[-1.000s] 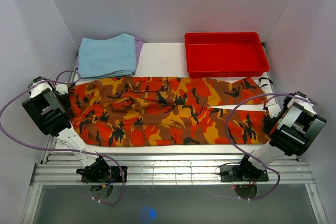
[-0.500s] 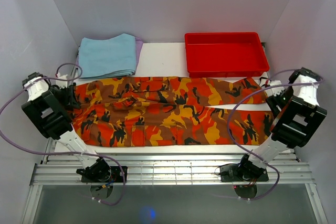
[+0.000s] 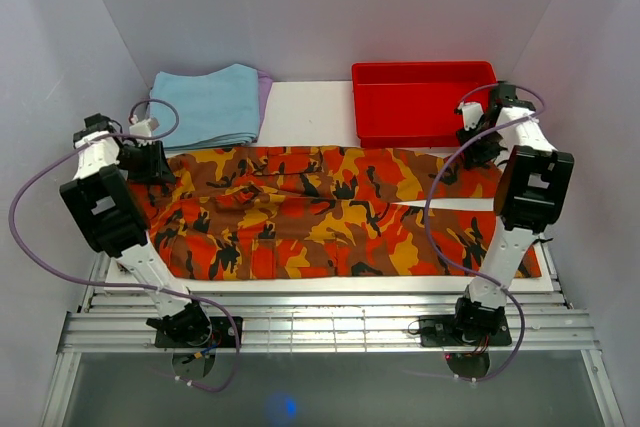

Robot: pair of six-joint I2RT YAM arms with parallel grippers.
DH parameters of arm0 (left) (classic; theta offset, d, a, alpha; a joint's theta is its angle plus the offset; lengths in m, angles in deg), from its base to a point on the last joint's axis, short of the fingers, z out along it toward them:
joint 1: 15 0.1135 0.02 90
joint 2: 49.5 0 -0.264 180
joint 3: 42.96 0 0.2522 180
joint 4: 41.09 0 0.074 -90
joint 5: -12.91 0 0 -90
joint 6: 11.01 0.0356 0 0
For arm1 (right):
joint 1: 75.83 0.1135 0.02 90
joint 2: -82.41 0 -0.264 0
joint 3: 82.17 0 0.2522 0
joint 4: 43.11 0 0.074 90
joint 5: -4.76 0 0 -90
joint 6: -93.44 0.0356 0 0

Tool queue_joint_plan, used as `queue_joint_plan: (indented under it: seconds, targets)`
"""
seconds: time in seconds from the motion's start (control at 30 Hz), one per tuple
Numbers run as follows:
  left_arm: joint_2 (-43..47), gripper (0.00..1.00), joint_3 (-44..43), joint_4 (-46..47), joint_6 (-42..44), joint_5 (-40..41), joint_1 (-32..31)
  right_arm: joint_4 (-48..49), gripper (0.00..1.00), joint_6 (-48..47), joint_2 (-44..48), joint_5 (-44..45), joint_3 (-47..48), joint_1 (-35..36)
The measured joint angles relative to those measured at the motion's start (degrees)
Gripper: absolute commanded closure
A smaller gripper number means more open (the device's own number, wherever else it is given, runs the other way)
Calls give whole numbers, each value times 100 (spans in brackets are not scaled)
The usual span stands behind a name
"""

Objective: Fold and stack the trousers
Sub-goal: Flatten the trousers out

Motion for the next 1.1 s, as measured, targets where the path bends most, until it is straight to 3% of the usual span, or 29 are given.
queue_joint_plan:
  seconds: [0.27, 0.53, 0.73, 0.87, 1.1]
  targets:
    - [-647, 55, 638, 426, -509, 385, 17, 584, 60, 111, -605, 595, -404, 92]
    - [-369, 58, 1045, 584, -293, 625, 22, 1604, 60, -494, 741, 1161, -2492, -22]
    - [-295, 55, 1097, 254, 114, 739, 24, 1397, 48, -944, 1283, 1163, -3119, -330]
    - [-295, 47, 835, -199, 442, 710, 42, 595, 39, -1182, 1167, 1003, -2649, -459]
    - [-295, 40, -514, -704, 754, 247, 63, -157, 26, -1867, 334, 619, -72, -560]
